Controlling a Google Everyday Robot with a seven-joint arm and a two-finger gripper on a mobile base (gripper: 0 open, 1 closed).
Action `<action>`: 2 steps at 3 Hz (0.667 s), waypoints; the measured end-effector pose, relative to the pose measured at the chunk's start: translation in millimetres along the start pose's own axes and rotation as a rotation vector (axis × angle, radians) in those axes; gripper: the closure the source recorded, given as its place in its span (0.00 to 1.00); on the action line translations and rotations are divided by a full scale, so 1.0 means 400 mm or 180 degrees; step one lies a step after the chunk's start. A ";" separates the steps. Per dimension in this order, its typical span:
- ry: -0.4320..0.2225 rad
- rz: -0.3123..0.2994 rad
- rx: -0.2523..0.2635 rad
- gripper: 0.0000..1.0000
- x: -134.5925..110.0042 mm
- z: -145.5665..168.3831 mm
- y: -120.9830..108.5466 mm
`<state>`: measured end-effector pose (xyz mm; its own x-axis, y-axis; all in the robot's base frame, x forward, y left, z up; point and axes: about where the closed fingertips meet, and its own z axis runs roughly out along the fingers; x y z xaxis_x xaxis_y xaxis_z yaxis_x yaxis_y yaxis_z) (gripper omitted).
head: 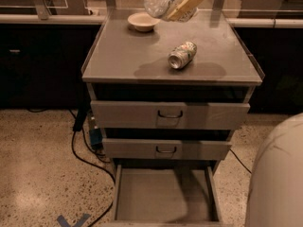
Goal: Place blue plastic bottle into bottom drawer
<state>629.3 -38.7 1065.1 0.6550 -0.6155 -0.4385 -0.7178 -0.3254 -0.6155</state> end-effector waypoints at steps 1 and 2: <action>0.0000 0.0000 0.0000 1.00 0.000 0.000 0.000; -0.0018 0.0012 0.0001 1.00 0.095 0.119 -0.004</action>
Offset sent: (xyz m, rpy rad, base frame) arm 0.5054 0.1716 -0.7338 0.0695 0.0546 0.0108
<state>666.4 -27.5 1018.2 0.6537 -0.6124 -0.4445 -0.7202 -0.3230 -0.6140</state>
